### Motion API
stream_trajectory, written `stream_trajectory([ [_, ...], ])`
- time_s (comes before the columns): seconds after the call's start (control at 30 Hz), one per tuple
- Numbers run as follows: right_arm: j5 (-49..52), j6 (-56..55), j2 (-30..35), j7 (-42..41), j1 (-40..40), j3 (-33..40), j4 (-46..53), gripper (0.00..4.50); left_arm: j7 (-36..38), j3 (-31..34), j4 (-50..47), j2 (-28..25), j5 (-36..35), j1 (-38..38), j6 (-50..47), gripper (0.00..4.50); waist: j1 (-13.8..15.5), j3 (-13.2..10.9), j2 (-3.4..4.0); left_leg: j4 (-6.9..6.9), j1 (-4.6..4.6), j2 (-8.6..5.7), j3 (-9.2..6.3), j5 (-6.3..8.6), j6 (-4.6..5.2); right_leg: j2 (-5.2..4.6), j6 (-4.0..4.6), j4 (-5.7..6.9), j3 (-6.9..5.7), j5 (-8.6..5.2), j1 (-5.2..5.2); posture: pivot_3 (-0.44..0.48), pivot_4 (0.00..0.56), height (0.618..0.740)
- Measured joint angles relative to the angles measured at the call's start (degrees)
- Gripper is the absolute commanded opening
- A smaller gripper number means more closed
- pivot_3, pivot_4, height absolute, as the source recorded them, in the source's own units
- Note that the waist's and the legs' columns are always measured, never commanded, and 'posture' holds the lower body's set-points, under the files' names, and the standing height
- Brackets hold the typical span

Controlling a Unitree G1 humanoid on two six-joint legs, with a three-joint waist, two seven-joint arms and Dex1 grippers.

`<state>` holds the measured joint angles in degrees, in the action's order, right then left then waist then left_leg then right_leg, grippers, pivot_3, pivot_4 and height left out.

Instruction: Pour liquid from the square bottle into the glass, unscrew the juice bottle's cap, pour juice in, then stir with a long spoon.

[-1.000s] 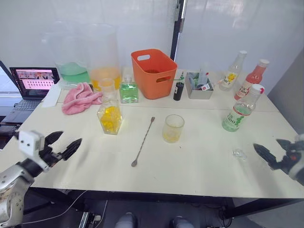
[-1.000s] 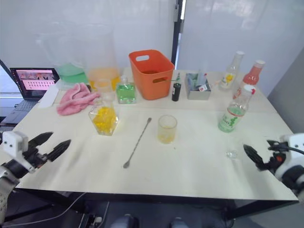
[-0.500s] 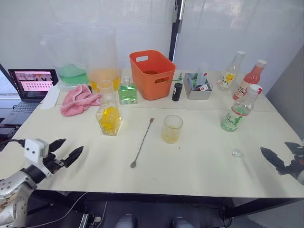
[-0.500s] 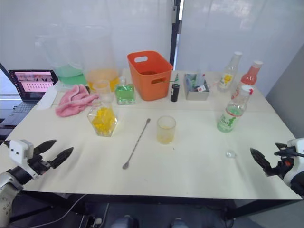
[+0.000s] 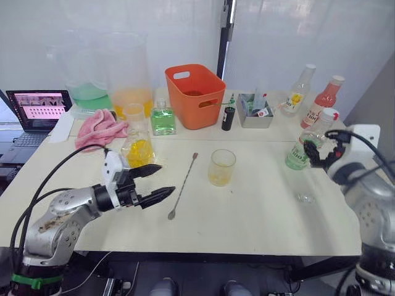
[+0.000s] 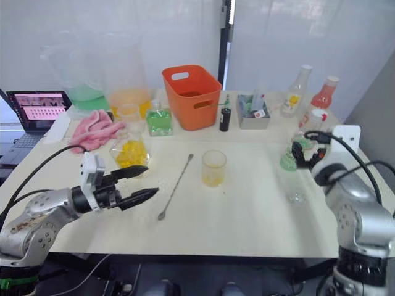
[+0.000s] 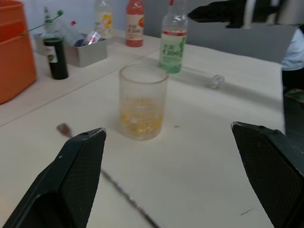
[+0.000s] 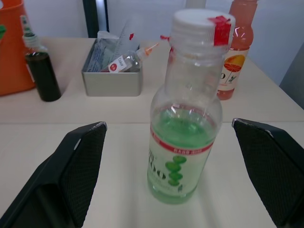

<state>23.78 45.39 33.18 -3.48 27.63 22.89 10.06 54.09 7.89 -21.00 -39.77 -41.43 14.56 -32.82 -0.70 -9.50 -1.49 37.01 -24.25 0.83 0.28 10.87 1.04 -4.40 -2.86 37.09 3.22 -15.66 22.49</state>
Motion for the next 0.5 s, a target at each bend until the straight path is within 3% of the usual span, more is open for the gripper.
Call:
stream_trajectory([
  [0.23, -3.52, -2.25, 0.9, -0.3, 9.83, -1.79, -11.01, 4.5, 0.96, -4.51, -0.74, 0.4, -1.67, 6.03, -4.04, 4.46, -0.34, 0.0, 0.0, -0.06, 0.02, 0.02, 0.08, 0.0, 0.01, 0.07, -0.01, -0.02, 0.07, 0.0, 0.03, 0.0, 0.15, 0.739],
  [0.5, -6.14, -4.92, 0.47, -1.13, 15.09, -4.05, -19.34, 4.5, 0.9, -6.55, -0.73, 2.32, -1.59, 7.68, -4.8, 4.46, -0.35, 0.0, 0.0, -0.06, 0.0, 0.02, 0.09, -0.01, 0.01, 0.07, -0.01, -0.02, 0.12, 0.0, 0.05, 0.0, 0.15, 0.739],
])
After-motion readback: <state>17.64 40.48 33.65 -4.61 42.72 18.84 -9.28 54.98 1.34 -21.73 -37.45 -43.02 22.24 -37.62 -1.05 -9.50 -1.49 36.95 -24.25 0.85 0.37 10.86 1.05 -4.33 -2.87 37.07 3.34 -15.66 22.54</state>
